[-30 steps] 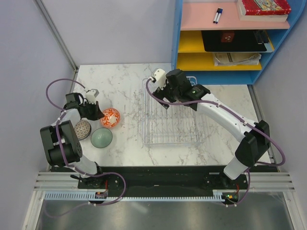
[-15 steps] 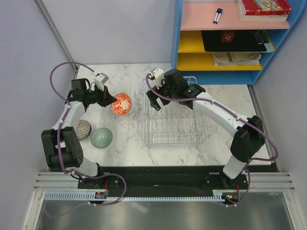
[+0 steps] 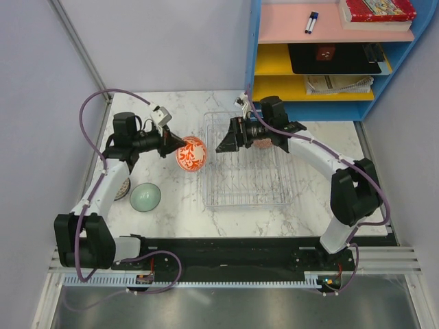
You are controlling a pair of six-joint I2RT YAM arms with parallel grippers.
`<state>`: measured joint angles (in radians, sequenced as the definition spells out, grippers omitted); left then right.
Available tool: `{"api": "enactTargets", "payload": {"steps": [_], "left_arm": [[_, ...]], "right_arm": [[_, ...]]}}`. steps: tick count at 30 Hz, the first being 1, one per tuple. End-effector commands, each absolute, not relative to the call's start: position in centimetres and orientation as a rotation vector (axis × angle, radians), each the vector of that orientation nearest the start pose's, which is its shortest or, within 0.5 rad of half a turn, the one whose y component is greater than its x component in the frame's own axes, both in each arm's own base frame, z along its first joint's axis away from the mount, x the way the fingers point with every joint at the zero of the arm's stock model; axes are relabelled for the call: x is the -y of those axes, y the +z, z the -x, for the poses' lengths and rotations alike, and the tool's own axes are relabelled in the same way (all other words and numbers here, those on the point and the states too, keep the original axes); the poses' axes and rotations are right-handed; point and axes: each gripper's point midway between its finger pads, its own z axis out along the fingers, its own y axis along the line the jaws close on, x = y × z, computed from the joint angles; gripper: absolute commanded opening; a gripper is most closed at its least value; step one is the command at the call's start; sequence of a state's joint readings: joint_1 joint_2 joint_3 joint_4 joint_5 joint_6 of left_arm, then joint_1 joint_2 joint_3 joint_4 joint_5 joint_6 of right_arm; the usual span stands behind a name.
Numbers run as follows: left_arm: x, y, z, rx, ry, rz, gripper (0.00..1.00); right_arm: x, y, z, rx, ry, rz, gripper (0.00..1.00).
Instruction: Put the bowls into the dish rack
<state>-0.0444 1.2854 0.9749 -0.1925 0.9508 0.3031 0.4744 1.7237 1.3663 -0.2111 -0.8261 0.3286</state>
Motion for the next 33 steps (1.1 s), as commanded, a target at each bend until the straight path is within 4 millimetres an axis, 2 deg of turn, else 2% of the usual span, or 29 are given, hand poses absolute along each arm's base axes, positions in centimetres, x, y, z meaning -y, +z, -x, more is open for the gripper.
{"api": "enactTargets", "payload": {"steps": [1, 2, 4, 5, 6, 8, 19, 26, 30, 33], "left_arm": [[15.6, 24.9, -33.5, -1.633, -0.799, -0.890, 0.02], [15.6, 24.9, -33.6, -1.633, -0.799, -0.891, 0.02], [15.9, 24.6, -33.5, -1.635, -0.801, -0.901, 0.02], [16.1, 24.5, -33.4, -1.636, -0.806, -0.904, 0.02], [16.3, 24.4, -33.4, -1.635, -0.810, -0.911, 0.02], [16.5, 24.2, -33.3, -1.639, -0.818, -0.913, 0.02], [17.5, 24.6, -33.3, -1.619, -0.810, -0.948, 0.02], [18.0, 25.9, -32.8, -1.584, -0.826, -0.957, 0.02], [18.4, 27.1, -32.2, -1.546, -0.826, -0.964, 0.02], [18.8, 27.3, -32.0, -1.543, -0.831, -0.967, 0.02]], "right_arm": [[-33.9, 25.1, -30.8, -1.964, 1.660, 0.725, 0.98], [-33.9, 25.0, -30.3, -1.963, 1.698, 0.727, 0.97], [-34.1, 26.1, -30.0, -1.918, 1.757, 0.710, 0.98], [-34.1, 25.8, -29.7, -1.920, 1.782, 0.701, 0.98], [-34.1, 26.5, -29.6, -1.890, 1.810, 0.692, 0.98], [-34.1, 26.5, -29.3, -1.883, 1.835, 0.688, 0.98], [-34.1, 26.9, -29.0, -1.854, 1.879, 0.679, 0.97], [-34.2, 24.5, -30.2, -1.917, 1.782, 0.642, 0.97], [-34.3, 23.9, -30.5, -1.934, 1.780, 0.628, 0.98], [-34.4, 23.7, -30.5, -1.939, 1.784, 0.625, 0.97]]}}
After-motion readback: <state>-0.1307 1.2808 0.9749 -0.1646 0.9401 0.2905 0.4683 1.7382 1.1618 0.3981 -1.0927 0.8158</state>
